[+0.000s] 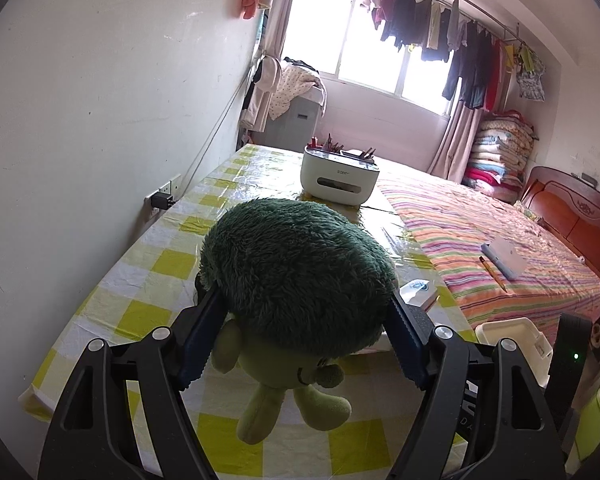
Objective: Collect trash
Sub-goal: 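Grasp the white plastic bag bundle with the right tool and lift it, then carry the plastic bag over the cream bin and open the right tool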
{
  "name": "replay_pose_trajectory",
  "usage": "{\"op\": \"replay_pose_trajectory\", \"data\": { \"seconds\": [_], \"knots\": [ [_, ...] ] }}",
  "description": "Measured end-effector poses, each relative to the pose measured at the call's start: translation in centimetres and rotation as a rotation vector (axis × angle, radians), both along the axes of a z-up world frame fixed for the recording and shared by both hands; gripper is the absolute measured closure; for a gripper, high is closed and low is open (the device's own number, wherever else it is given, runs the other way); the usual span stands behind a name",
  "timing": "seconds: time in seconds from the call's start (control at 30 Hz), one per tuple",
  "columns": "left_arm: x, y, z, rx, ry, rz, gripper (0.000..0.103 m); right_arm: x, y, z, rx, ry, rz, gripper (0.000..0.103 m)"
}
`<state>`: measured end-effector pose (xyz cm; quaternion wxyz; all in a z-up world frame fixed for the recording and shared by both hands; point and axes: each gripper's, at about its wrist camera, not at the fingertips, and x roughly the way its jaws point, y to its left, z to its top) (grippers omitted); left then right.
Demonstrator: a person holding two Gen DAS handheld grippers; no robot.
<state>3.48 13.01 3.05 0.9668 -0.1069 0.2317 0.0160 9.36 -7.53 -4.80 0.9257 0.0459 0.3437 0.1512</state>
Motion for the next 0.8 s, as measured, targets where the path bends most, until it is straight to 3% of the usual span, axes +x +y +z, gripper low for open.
{"op": "replay_pose_trajectory", "data": {
  "seconds": [0.8],
  "knots": [
    [1.0,-10.7,-0.3,0.074,-0.022,-0.234,0.03,-2.5,-13.1,2.0,0.137,-0.119,-0.333,0.062]
  ]
}}
